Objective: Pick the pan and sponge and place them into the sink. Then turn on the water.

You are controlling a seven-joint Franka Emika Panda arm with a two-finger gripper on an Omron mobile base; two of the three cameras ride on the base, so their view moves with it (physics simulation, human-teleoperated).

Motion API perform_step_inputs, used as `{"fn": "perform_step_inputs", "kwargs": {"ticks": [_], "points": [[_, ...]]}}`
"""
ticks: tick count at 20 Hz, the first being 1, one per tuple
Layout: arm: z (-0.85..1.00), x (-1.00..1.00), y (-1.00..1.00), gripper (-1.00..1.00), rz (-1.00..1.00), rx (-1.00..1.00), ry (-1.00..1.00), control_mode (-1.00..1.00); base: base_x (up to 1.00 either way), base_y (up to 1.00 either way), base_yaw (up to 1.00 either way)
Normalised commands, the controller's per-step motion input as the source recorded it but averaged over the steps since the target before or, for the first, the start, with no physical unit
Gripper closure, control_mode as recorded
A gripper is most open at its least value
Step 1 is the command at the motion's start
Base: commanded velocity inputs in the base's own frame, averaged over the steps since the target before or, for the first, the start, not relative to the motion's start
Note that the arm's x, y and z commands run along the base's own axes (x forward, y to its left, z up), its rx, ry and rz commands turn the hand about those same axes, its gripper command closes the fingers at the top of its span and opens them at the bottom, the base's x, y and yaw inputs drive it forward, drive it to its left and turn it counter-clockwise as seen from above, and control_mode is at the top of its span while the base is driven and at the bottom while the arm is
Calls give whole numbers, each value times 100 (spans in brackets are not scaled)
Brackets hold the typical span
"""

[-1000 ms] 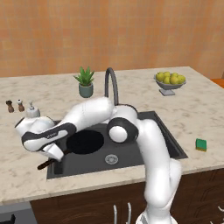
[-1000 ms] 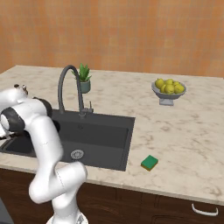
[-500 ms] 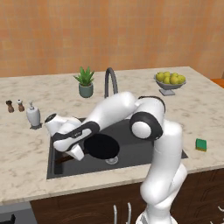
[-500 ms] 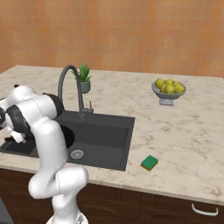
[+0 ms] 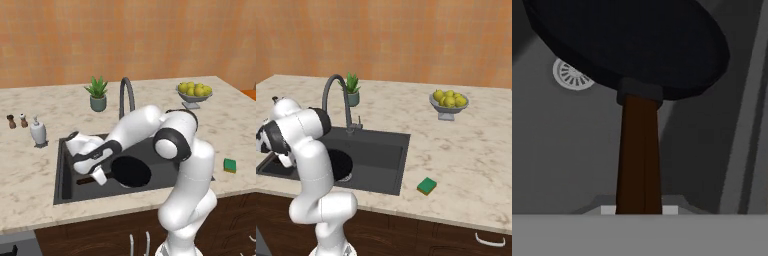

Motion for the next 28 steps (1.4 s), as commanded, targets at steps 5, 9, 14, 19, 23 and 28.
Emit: {"fn": "perform_step_inputs", "kwargs": {"ticks": [5,9,14,19,23,28], "points": [[-30,25,-22,100,-18,-2,0,-100,0,0,0],[-43,22,-19,100,-6,4,-6,-100,0,0,0],[-42,8,-16,100,-3,12,-9,-100,0,0,0],[-38,0,-9,100,-1,19,-9,-100,0,0,0],[-36,5,-2,100,0,17,-4,-100,0,0,0],[-33,11,6,-100,0,9,-2,-100,0,0,0]]}}
